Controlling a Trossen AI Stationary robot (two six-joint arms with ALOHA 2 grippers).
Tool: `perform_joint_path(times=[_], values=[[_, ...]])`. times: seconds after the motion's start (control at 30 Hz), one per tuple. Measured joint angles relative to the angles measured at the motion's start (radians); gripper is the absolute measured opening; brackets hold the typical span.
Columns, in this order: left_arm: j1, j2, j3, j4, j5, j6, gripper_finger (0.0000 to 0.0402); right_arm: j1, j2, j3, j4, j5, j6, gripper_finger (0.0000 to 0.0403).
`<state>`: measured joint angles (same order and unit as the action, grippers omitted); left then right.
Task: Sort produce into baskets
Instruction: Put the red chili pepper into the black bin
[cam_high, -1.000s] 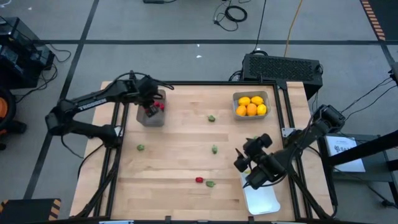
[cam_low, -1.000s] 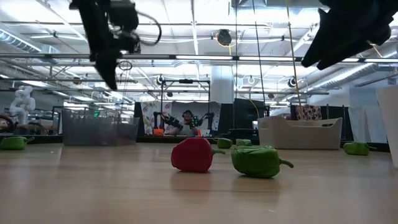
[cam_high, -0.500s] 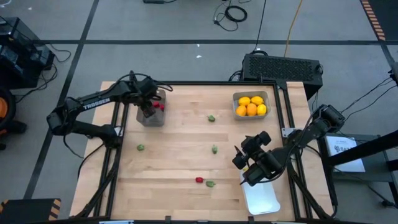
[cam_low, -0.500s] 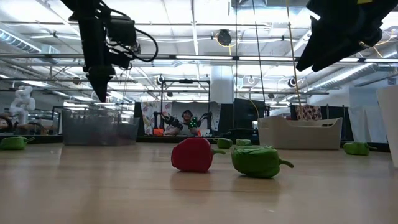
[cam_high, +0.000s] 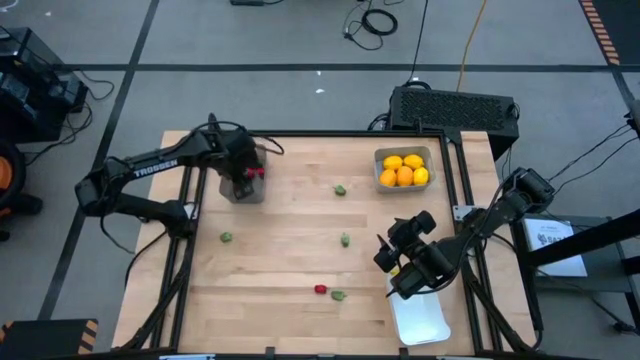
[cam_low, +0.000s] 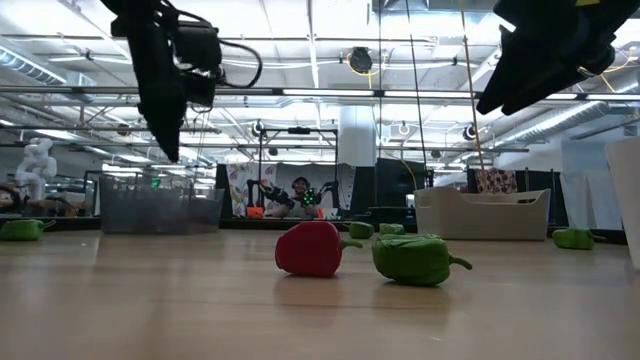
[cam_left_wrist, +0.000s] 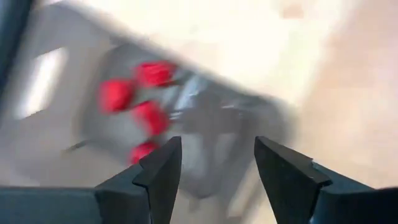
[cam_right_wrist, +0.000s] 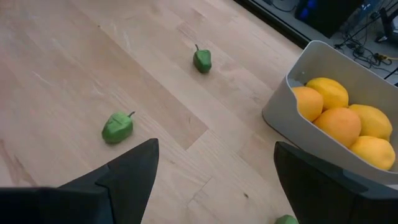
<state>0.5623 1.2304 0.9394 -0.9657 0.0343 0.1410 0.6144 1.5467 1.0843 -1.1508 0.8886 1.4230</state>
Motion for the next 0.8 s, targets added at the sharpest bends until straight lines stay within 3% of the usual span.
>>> perform_joint_path(times=[0.07,0.5,0.8], values=[[-0.052,0.0,0.0,0.02,0.055,0.004,0.021,0.0,0.0,0.0,0.0,0.0,-0.004,0.0309],[-0.514,0.021,0.002,0.409,0.112,0.003,0.021,0.0,0.0,0.0,0.008,0.0,-0.004,0.0309],[-0.768,0.266,0.002,0.767,0.116,-0.003,0.0209,-0.001,0.001,0.0,0.035,0.001,-0.042,0.0309]])
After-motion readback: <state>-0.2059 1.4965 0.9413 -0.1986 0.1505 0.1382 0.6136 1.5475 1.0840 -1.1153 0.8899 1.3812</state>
